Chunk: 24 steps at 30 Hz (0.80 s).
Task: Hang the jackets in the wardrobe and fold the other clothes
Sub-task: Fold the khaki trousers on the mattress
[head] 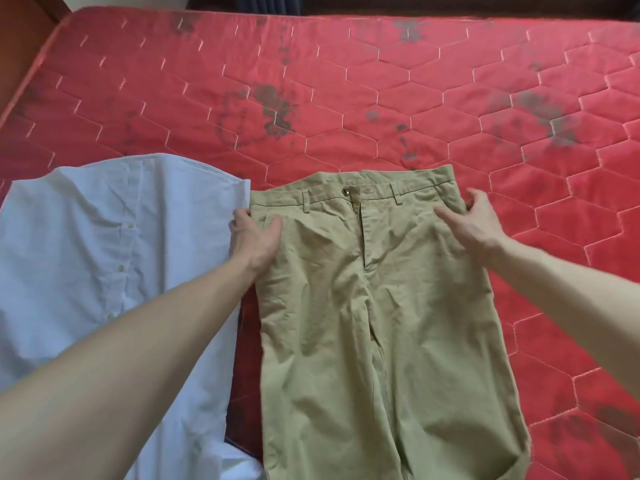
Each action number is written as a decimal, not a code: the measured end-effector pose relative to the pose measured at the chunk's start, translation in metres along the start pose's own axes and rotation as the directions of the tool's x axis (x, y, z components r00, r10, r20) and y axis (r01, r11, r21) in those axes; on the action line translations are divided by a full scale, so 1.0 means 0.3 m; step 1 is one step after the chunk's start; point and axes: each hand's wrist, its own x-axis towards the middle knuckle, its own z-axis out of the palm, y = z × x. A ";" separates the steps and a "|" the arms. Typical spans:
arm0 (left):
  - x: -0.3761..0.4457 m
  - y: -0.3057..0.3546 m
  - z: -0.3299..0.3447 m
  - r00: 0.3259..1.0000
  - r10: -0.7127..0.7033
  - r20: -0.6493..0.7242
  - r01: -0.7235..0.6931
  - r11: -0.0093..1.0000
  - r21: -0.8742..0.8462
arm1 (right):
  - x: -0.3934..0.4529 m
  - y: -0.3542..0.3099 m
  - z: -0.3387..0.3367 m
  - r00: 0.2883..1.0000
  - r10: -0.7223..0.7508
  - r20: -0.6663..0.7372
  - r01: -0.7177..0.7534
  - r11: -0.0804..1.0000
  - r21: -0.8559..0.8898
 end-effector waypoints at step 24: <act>0.024 0.275 -0.334 0.865 -0.012 0.502 -0.122 0.964 0.235 | -0.093 -0.284 -0.294 0.793 -0.527 0.306 0.595 0.562 -0.574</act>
